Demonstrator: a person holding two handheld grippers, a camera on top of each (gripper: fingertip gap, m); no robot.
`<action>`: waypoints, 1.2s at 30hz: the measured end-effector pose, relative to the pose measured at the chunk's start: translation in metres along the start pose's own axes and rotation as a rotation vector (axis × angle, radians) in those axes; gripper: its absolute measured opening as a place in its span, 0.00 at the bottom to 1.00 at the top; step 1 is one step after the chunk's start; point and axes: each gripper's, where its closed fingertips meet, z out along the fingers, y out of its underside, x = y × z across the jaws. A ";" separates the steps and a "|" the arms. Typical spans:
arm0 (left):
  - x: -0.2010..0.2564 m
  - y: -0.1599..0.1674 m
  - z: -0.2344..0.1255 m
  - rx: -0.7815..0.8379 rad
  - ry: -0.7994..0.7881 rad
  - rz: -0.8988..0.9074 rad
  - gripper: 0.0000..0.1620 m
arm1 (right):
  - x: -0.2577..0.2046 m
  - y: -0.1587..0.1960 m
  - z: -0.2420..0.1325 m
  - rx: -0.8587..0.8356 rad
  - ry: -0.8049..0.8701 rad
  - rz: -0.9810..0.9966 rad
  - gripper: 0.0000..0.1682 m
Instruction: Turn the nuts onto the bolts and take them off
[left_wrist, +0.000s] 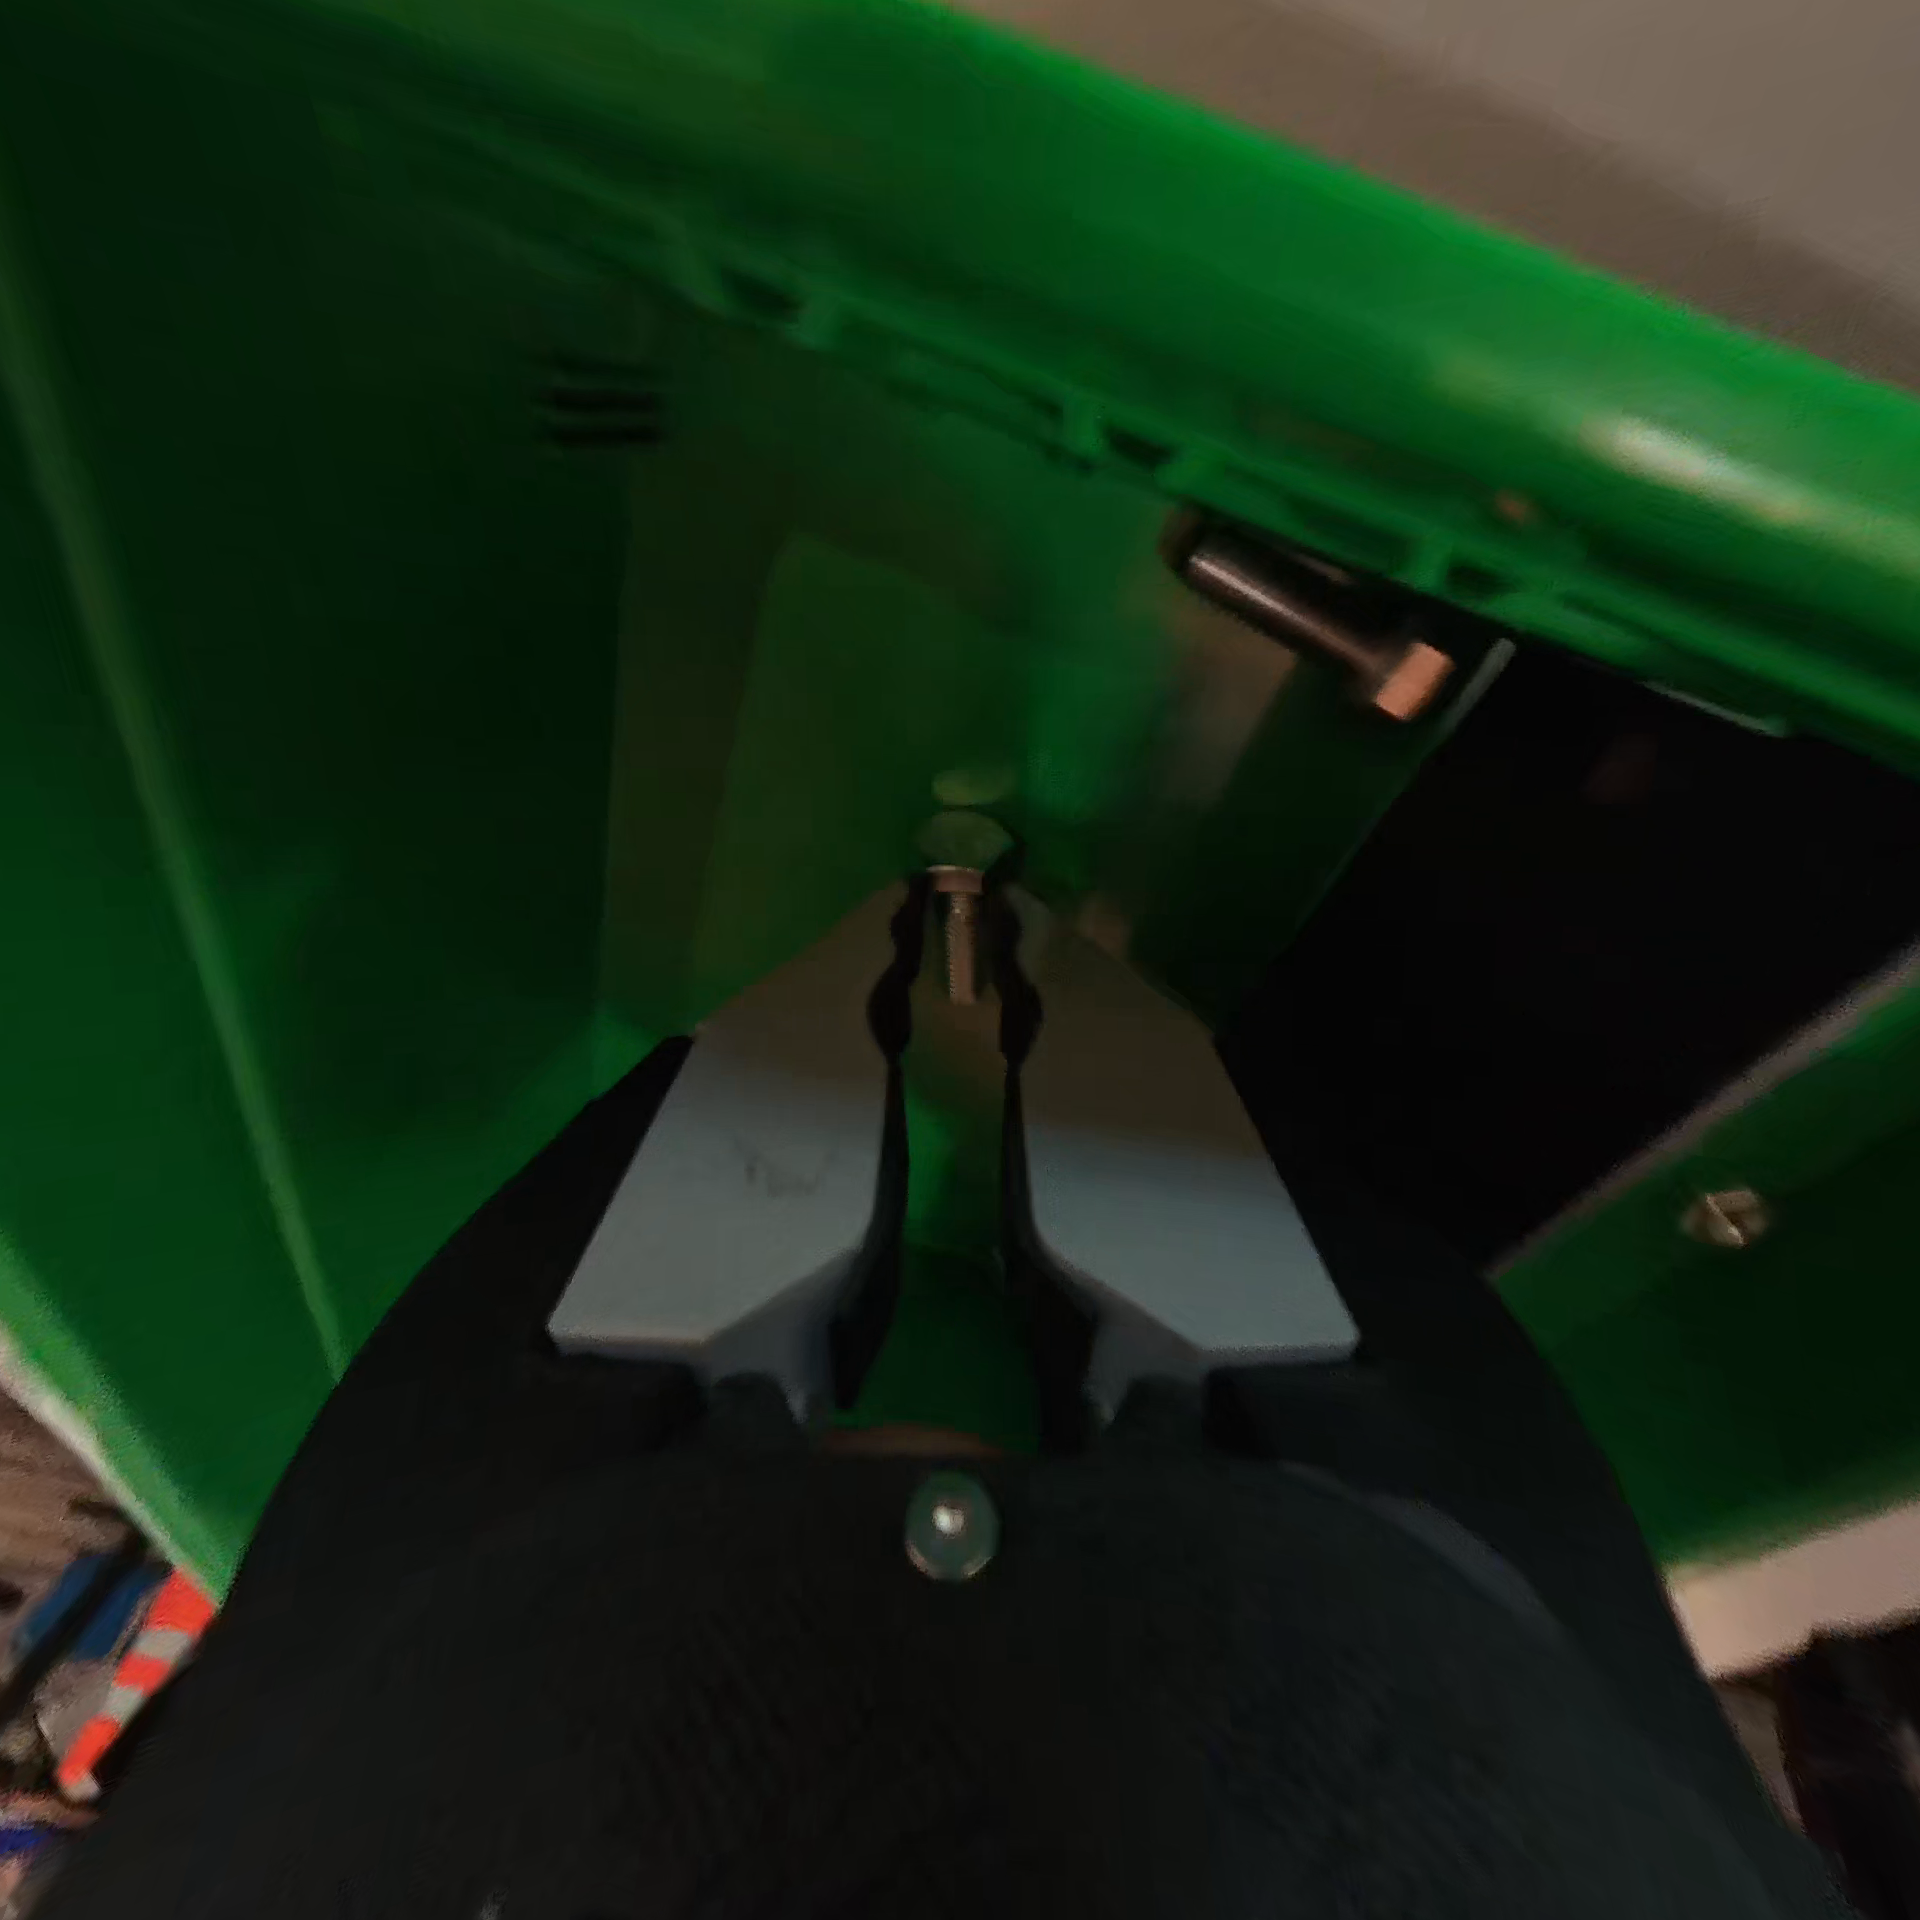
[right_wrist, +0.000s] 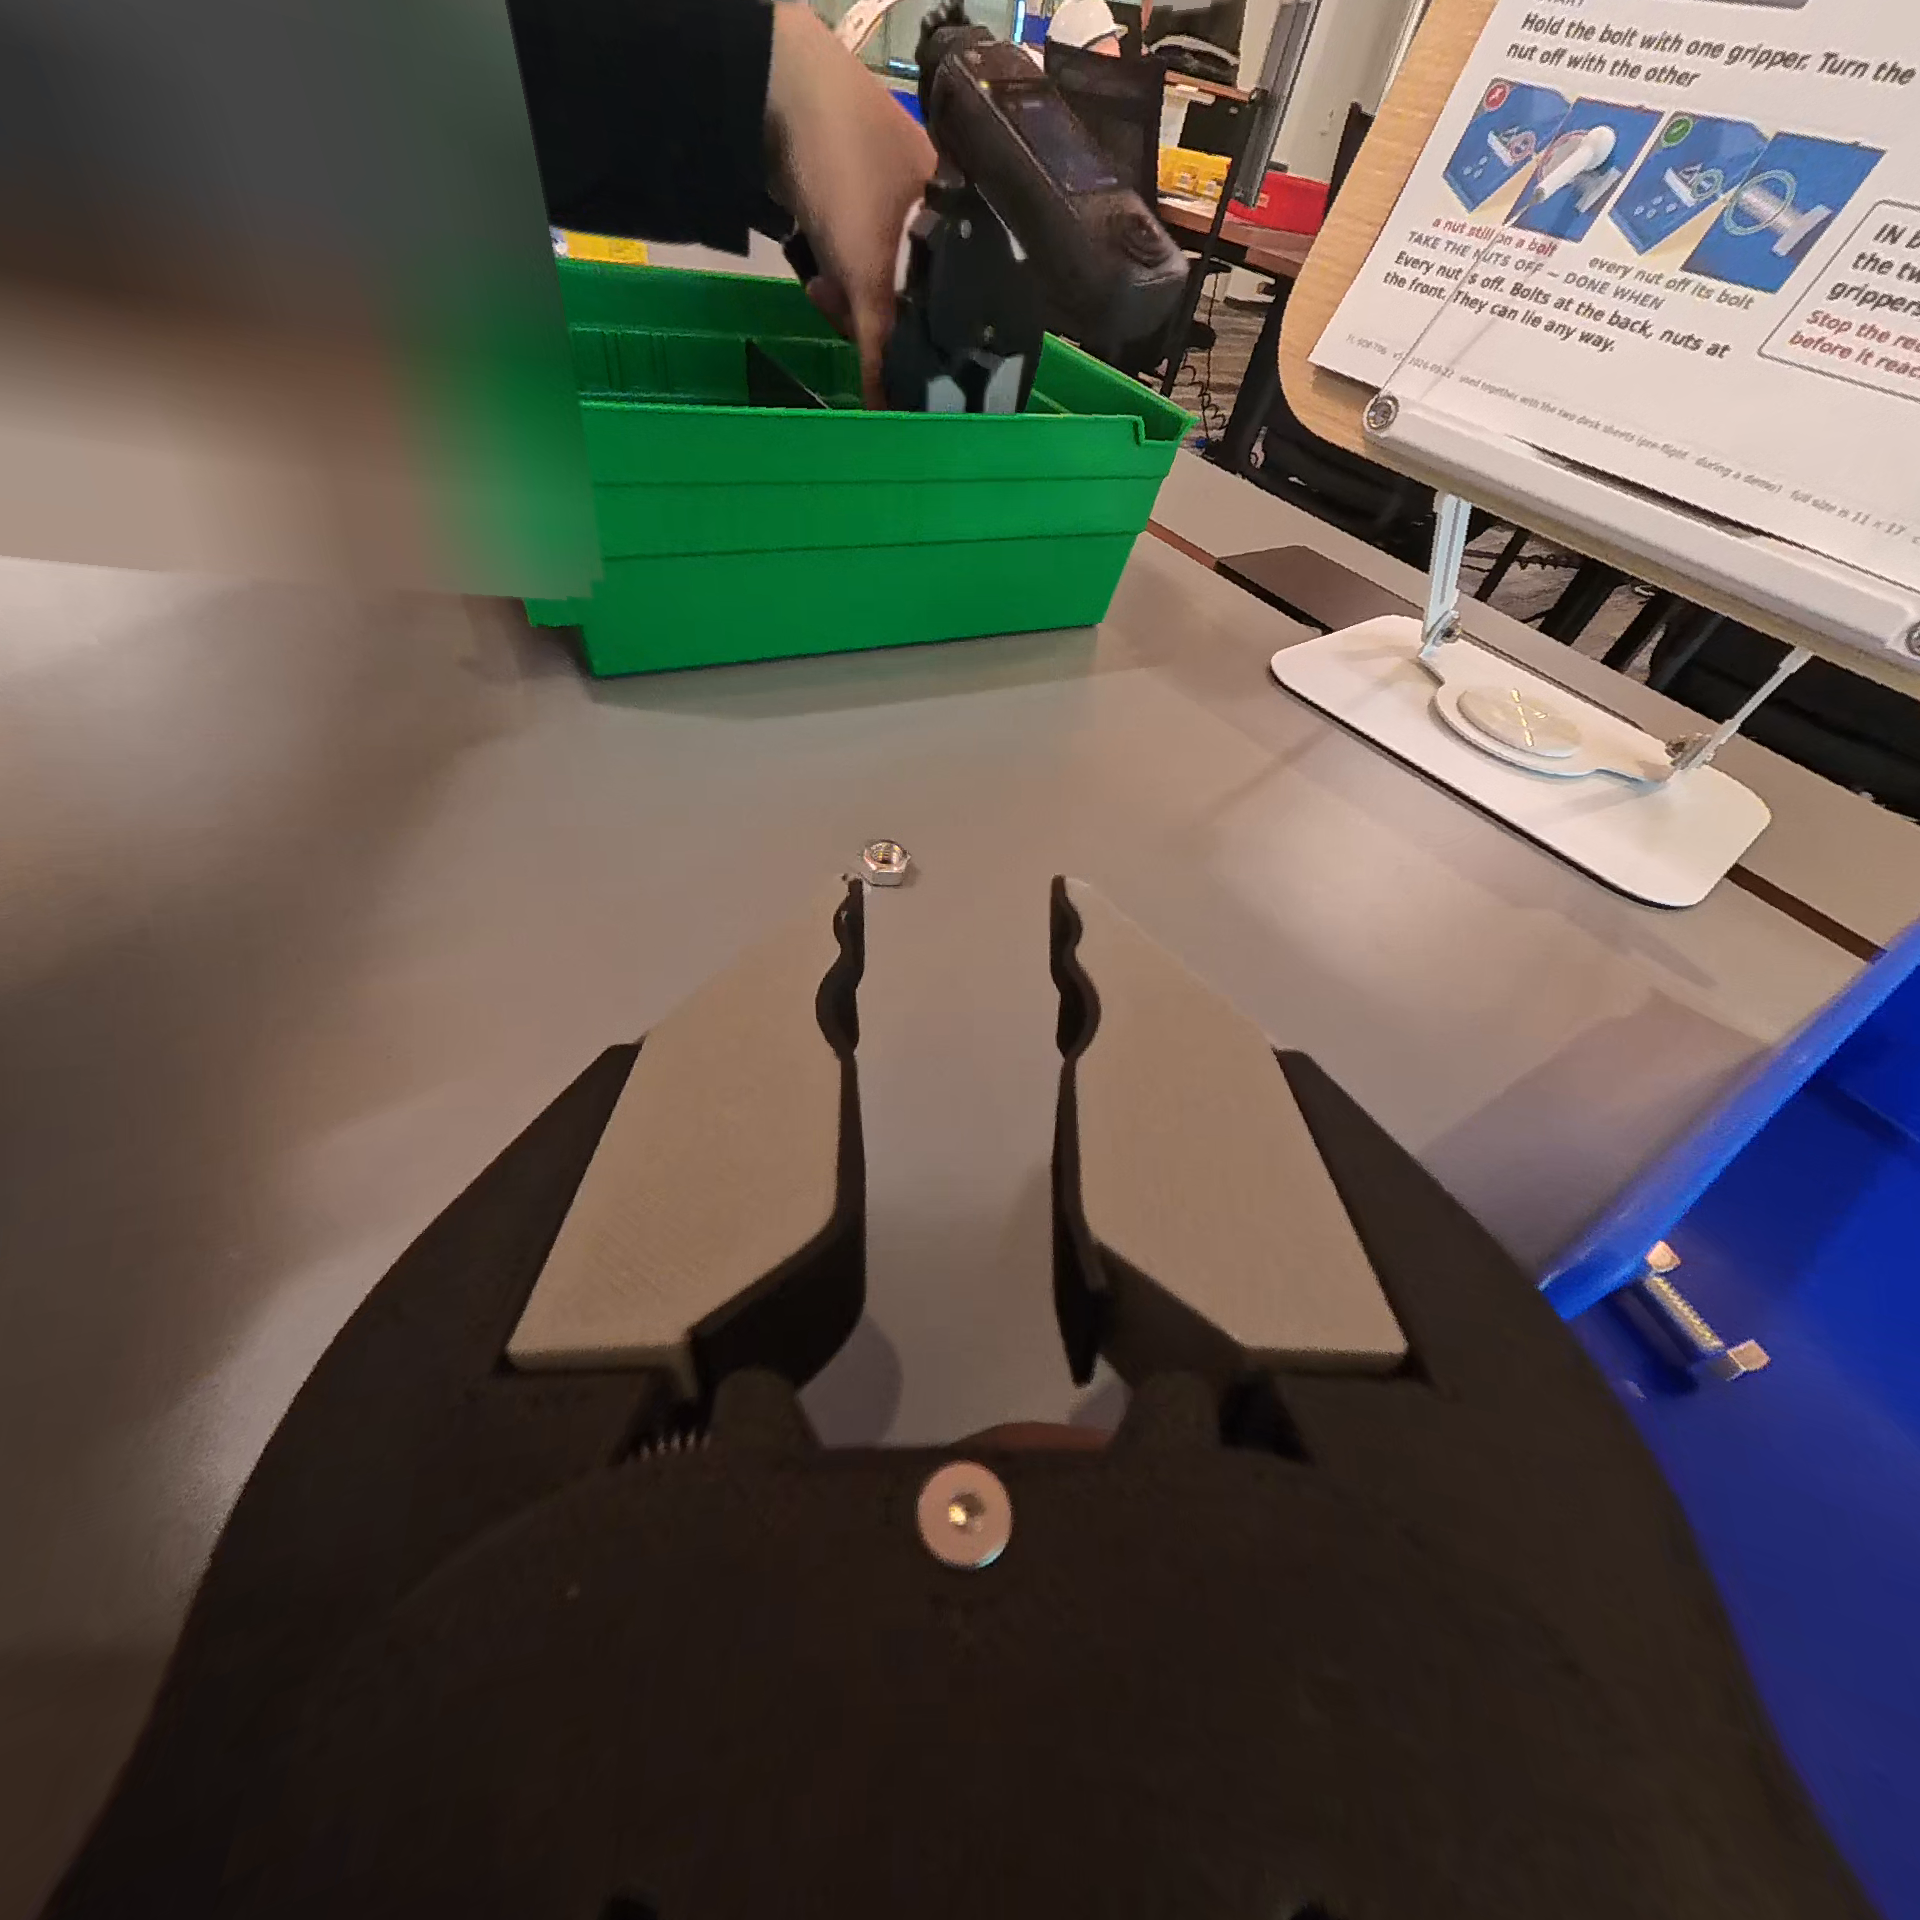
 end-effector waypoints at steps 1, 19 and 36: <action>-0.007 -0.002 0.000 0.017 -0.040 -0.037 0.05 | -0.001 0.000 0.000 0.001 -0.003 -0.001 0.19; -0.004 -0.036 -0.123 0.500 -0.239 -0.142 0.04 | -0.004 0.004 0.002 -0.023 -0.006 -0.012 0.18; 0.263 -0.191 -0.267 1.650 0.007 -0.046 0.04 | -0.026 -0.105 -0.015 0.373 -0.265 0.186 0.18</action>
